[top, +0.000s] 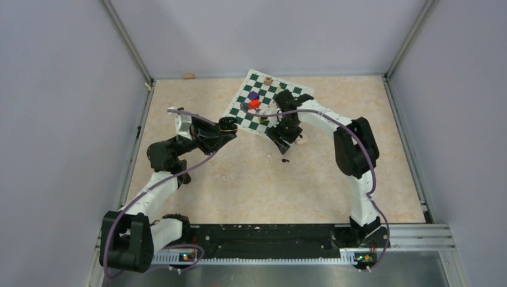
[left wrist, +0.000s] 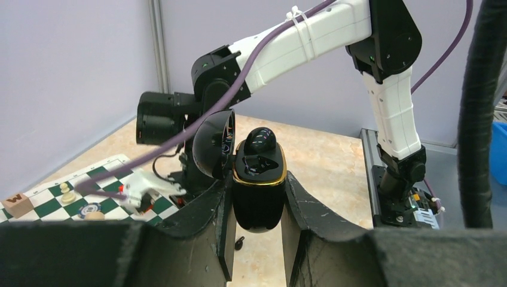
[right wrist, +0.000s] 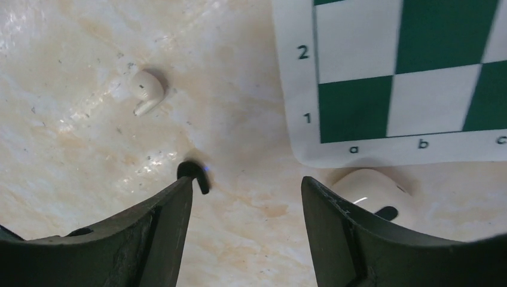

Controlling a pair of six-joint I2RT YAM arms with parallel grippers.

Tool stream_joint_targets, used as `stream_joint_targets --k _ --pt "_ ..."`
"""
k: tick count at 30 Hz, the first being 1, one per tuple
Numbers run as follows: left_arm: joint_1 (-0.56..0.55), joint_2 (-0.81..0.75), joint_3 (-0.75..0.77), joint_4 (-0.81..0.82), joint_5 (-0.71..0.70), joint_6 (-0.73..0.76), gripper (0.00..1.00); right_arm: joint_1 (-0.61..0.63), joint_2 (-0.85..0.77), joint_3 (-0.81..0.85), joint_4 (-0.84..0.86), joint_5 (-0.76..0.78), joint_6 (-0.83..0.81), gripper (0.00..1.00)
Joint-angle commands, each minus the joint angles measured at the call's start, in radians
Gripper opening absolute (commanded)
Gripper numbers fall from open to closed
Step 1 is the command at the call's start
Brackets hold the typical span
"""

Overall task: Insert the wireless bluetooth earbuds into the charging case
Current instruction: Pick up the earbud from the center of the board.

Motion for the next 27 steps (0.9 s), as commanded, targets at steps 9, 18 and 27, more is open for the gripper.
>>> stream_joint_targets --k 9,18,27 --pt "0.014 -0.029 -0.005 0.068 -0.016 -0.03 0.0 0.139 0.063 0.055 -0.154 0.118 -0.108 0.62" --pt "0.016 -0.029 -0.006 0.062 -0.022 -0.03 0.0 0.198 0.08 0.025 -0.155 0.166 -0.119 0.56" --pt "0.019 -0.031 -0.007 0.056 -0.024 -0.031 0.0 0.236 0.094 0.015 -0.121 0.226 -0.132 0.48"
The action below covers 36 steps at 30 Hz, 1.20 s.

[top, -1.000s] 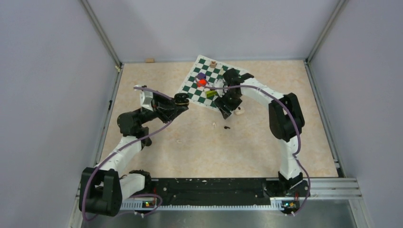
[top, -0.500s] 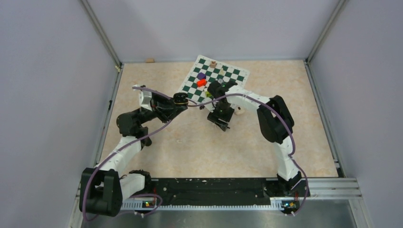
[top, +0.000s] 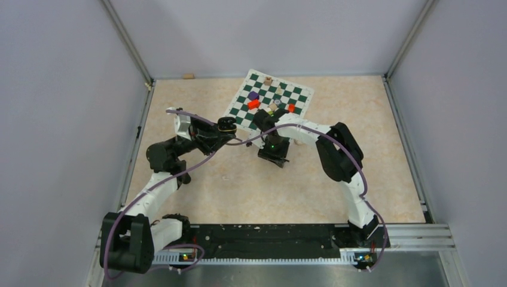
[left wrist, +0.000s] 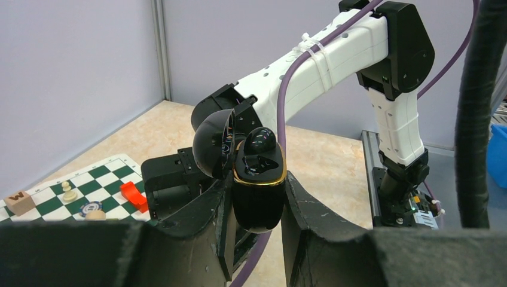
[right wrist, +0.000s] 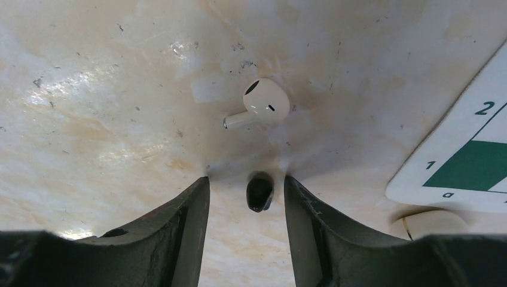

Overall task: Insert the wireless bluetooth earbuds into the charging case
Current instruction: Pick up the earbud from the center of the board.

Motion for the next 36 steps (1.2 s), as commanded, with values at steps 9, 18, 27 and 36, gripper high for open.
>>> stream_joint_targets --k 9,18,27,36 --pt "0.008 -0.019 -0.005 0.043 -0.024 -0.014 0.0 0.033 0.003 -0.02 0.019 0.1 -0.049 0.37" --pt "0.008 -0.019 -0.004 0.038 -0.025 -0.013 0.0 0.042 -0.04 -0.022 0.06 0.093 -0.066 0.18" --pt "0.008 -0.019 -0.003 0.033 -0.023 -0.015 0.0 0.035 -0.119 0.003 0.086 0.024 -0.074 0.08" --pt "0.004 -0.023 0.0 -0.013 -0.01 0.013 0.0 -0.13 -0.319 0.033 0.156 -0.215 -0.009 0.04"
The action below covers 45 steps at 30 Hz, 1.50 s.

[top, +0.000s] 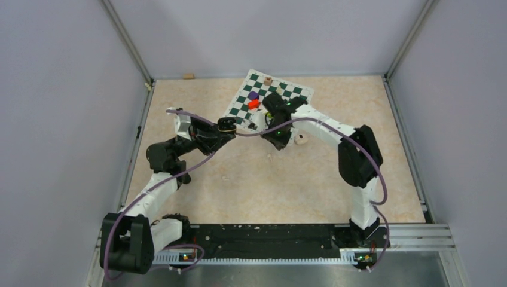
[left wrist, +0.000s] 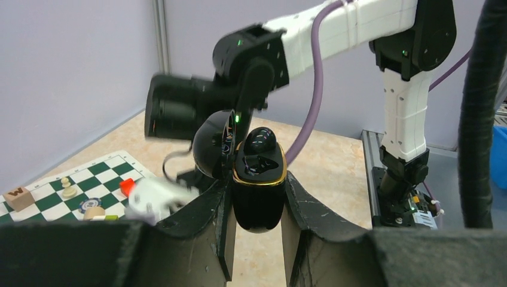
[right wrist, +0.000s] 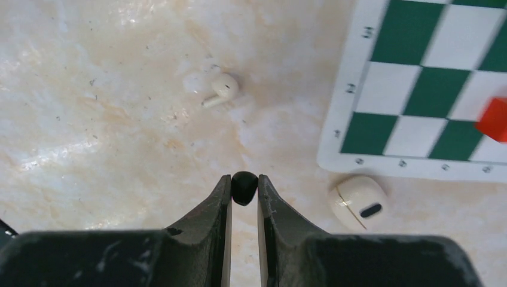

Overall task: Insert the wireless bluetooth earbuds into the charging case
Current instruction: Pick up the earbud from the center of the board, then place the earbud in the charging case.

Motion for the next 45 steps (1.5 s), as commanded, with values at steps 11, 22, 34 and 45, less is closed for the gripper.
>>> stream_joint_targets --k 11,22,34,45 --pt "-0.083 0.074 0.057 -0.159 -0.009 0.151 0.0 -0.197 -0.695 -0.152 0.464 -0.322 0.161 0.06" --pt "-0.211 0.274 0.222 -0.199 0.016 0.159 0.0 -0.214 -0.954 -0.382 0.879 -0.577 0.471 0.07" --pt "-0.318 0.339 0.204 -0.123 -0.024 0.111 0.0 -0.213 -0.924 -0.722 1.496 -0.794 0.886 0.07" --pt "-0.376 0.364 0.201 -0.078 0.002 0.086 0.0 -0.202 -0.917 -0.814 1.623 -0.792 0.905 0.06"
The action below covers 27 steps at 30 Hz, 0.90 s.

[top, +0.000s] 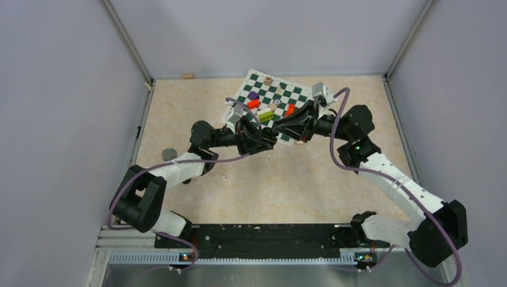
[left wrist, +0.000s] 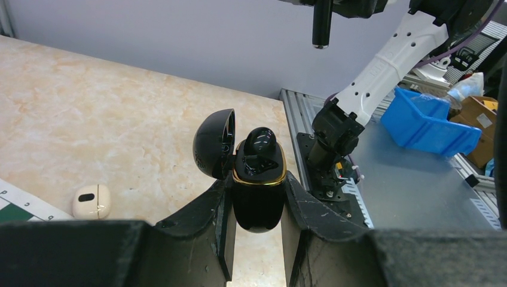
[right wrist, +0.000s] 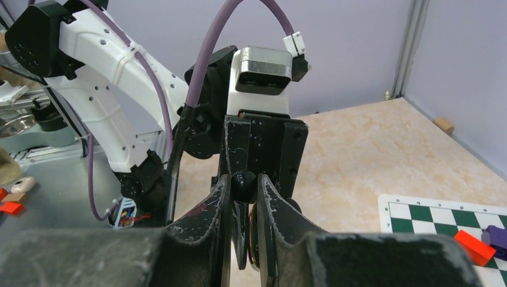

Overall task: Insert the wireless bluetooth earbuds into the charging case
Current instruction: Place the earbud in the charging case.

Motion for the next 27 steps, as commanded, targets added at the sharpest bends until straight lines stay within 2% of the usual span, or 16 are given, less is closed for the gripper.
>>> stream_joint_targets --k 1,8,13,27 --pt "-0.006 0.005 0.002 0.094 0.006 -0.031 0.0 0.008 -0.003 -0.026 0.119 -0.014 0.012 0.06" --pt "-0.01 0.004 0.004 0.121 0.006 -0.083 0.0 0.051 0.019 -0.061 0.128 -0.019 -0.079 0.06" --pt "-0.021 0.012 0.002 0.147 0.012 -0.106 0.0 0.058 0.025 -0.098 0.197 -0.01 -0.095 0.06" --pt "-0.035 0.018 0.001 0.179 0.027 -0.133 0.0 0.076 0.041 -0.123 0.237 0.003 -0.117 0.05"
